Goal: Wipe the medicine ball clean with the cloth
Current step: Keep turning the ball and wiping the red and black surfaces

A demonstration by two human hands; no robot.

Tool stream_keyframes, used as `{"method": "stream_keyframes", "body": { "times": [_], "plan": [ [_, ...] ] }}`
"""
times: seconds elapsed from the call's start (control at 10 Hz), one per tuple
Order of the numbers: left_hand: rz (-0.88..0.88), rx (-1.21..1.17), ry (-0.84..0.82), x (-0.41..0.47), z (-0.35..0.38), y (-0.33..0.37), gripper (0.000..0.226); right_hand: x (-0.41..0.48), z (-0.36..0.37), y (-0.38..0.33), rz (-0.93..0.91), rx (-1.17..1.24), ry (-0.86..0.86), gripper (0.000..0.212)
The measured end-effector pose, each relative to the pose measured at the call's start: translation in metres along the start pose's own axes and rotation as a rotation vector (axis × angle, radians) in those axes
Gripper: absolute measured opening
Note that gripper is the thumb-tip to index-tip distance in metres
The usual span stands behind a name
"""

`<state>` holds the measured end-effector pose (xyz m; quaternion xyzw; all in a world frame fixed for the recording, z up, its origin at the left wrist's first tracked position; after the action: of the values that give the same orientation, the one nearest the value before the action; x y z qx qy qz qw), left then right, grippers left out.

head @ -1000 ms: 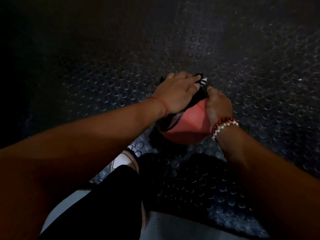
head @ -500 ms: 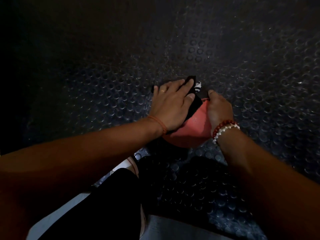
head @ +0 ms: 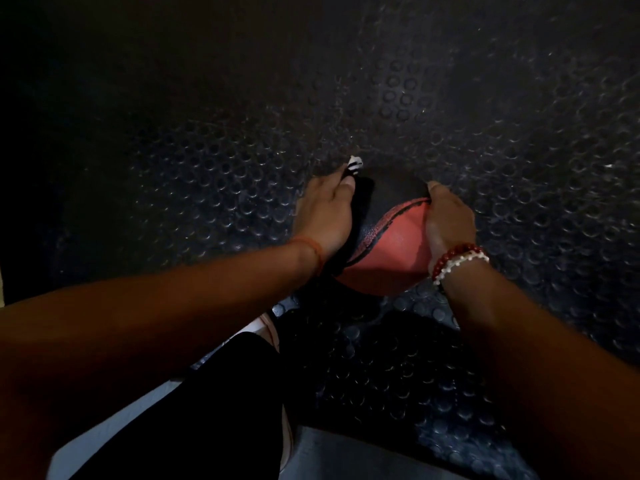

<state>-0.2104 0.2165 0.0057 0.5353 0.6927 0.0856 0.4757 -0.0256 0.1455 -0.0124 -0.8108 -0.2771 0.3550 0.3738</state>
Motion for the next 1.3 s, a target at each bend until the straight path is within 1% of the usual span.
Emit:
{"method": "stream_keyframes", "body": {
  "times": [0.1,0.2,0.3,0.4,0.5,0.6,0.7,0.8,0.9,1.0,1.1,1.2,1.3],
  "plan": [
    [0.184,0.101,0.067,-0.030,0.000,0.010,0.044,0.000,0.002,-0.001,0.007,0.009,-0.041,0.044],
    [0.500,0.341,0.135,-0.045,0.005,0.029,0.054,-0.002,0.004,-0.004,-0.045,-0.055,-0.002,0.042],
    [0.599,0.461,0.086,-0.031,0.007,0.041,0.051,-0.002,0.007,-0.005,-0.046,-0.071,-0.045,0.044],
    [0.454,0.363,0.026,-0.005,0.003,0.042,0.048,-0.002,0.008,-0.004,-0.044,-0.121,-0.024,0.045],
    [0.176,0.191,0.000,0.015,-0.002,0.023,0.041,-0.006,0.009,-0.005,-0.050,-0.145,0.024,0.045],
    [-0.014,-0.003,0.006,0.015,-0.006,0.004,0.047,-0.007,0.007,-0.003,-0.007,-0.044,0.075,0.046],
    [0.124,0.079,0.093,-0.015,-0.003,0.004,0.041,-0.008,0.005,-0.002,0.005,-0.021,0.081,0.045],
    [0.464,0.284,0.141,-0.041,-0.001,0.028,0.043,-0.008,0.005,-0.001,-0.020,-0.044,0.060,0.045],
    [0.558,0.507,0.018,-0.024,0.008,0.047,0.051,-0.010,0.010,-0.002,-0.028,0.043,0.044,0.043],
    [0.406,0.525,-0.077,-0.003,0.011,0.056,0.043,-0.009,0.013,-0.003,0.014,0.125,0.051,0.042],
    [0.194,0.395,-0.089,0.014,0.004,0.053,0.039,-0.010,0.013,-0.002,0.078,0.197,0.062,0.044],
    [0.009,0.277,-0.128,0.024,-0.001,0.036,0.042,-0.012,0.011,-0.005,0.071,0.191,0.097,0.043],
    [-0.035,0.253,-0.067,0.013,-0.003,0.021,0.041,-0.014,0.007,-0.002,0.028,0.124,0.098,0.041]
  ]
}}
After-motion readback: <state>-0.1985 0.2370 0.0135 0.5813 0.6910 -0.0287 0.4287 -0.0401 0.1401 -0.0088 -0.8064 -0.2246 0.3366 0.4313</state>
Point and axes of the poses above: each hand's wrist, its own x-axis towards the middle knuckle, its own z-axis out of the palm, y = z × x, the point moved 6 cm from there along x, towards the middle knuckle, and after that the axes turned 13 degrees about -z, right-handed, at the moved point
